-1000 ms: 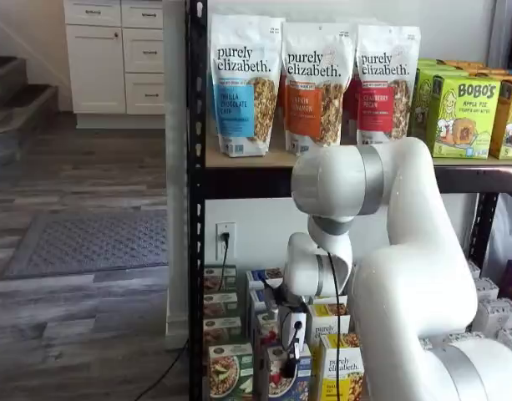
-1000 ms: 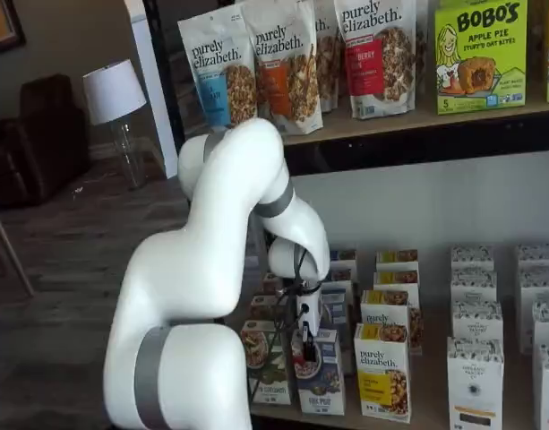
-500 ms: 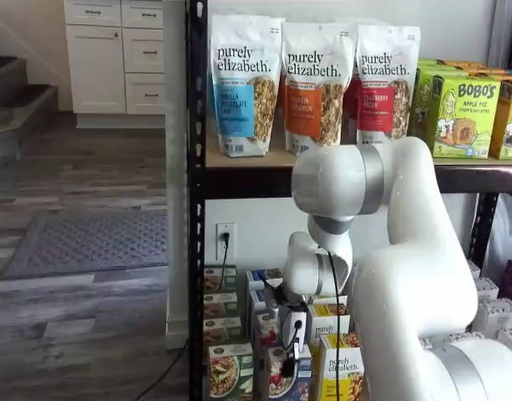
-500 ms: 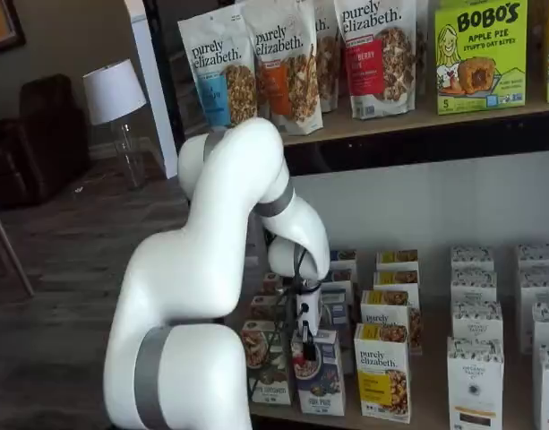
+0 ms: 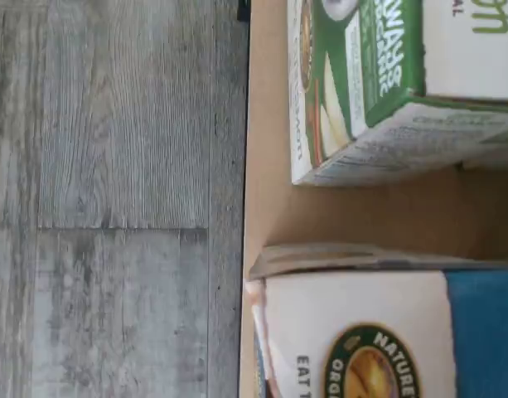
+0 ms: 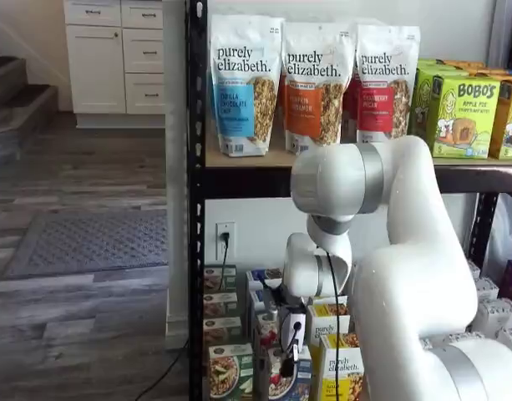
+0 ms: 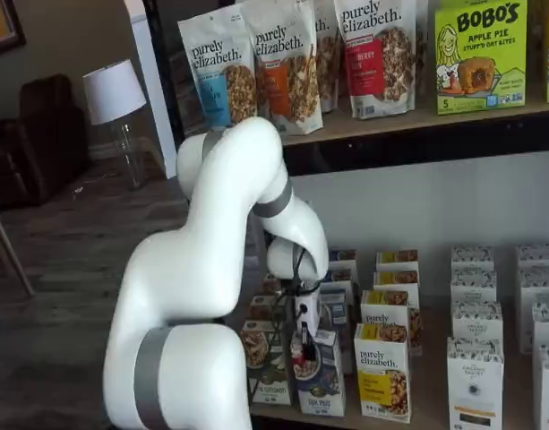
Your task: Pick up the blue and white box that is on the bottom shelf, the second box from the left
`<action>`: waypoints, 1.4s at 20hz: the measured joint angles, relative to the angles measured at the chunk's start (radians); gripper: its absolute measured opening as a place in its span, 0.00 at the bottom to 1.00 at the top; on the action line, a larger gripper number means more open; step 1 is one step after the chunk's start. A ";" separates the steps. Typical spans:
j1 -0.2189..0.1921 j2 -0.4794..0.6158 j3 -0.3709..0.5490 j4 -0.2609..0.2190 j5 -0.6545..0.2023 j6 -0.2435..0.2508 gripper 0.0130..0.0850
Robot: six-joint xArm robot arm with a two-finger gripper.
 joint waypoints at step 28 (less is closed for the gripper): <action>0.060 -0.403 0.509 0.153 -0.085 -0.091 0.44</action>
